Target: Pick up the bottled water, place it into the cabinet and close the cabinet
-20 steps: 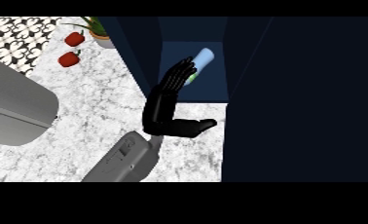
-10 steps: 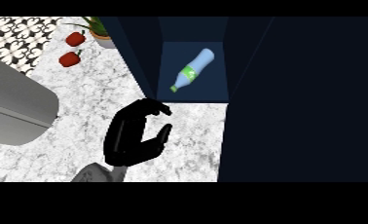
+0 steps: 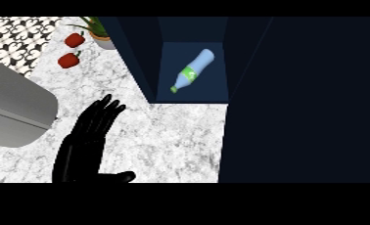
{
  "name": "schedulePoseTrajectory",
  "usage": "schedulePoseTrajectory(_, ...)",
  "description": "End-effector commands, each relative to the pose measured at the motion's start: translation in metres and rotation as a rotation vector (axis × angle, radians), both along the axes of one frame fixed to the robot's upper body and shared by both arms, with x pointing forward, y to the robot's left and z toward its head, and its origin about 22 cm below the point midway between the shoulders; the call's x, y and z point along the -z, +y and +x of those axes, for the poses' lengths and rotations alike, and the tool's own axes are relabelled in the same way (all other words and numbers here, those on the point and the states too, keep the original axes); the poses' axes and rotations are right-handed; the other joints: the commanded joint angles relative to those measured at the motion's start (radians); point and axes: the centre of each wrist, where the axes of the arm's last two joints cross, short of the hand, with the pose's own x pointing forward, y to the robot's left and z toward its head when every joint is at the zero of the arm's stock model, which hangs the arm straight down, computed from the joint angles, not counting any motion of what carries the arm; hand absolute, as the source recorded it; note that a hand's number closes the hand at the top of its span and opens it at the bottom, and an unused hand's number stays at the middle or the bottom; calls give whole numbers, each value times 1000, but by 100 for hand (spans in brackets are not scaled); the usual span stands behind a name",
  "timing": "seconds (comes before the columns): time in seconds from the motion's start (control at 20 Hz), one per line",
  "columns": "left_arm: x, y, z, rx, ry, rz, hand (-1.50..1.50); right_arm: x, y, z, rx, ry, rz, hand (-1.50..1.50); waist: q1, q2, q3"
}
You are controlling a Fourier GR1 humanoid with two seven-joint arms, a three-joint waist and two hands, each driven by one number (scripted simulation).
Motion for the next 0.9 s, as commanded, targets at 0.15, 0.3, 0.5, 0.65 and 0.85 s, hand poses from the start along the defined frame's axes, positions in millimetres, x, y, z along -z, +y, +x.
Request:
schedulePoseTrajectory(0.15,-12,33,-26,-25,26,-59,-150,-57,14,-1,-164,-176,-129,150,18,-4,-4)
schedulePoseTrajectory(0.3,-16,55,-26,-58,14,-56,-150,-49,20,4,-236,-174,-176,150,25,-9,-8)
schedulePoseTrajectory(0.5,-19,70,-28,-52,21,-43,-150,-50,26,7,-277,-191,-160,150,36,-3,-11)
schedulePoseTrajectory(0.65,-26,88,-36,-48,12,-24,-150,-44,35,2,-234,-114,-66,150,47,0,-11)
schedulePoseTrajectory(0.85,-27,91,-42,-6,8,-46,-150,-35,49,1,-209,-50,110,150,79,15,-10)
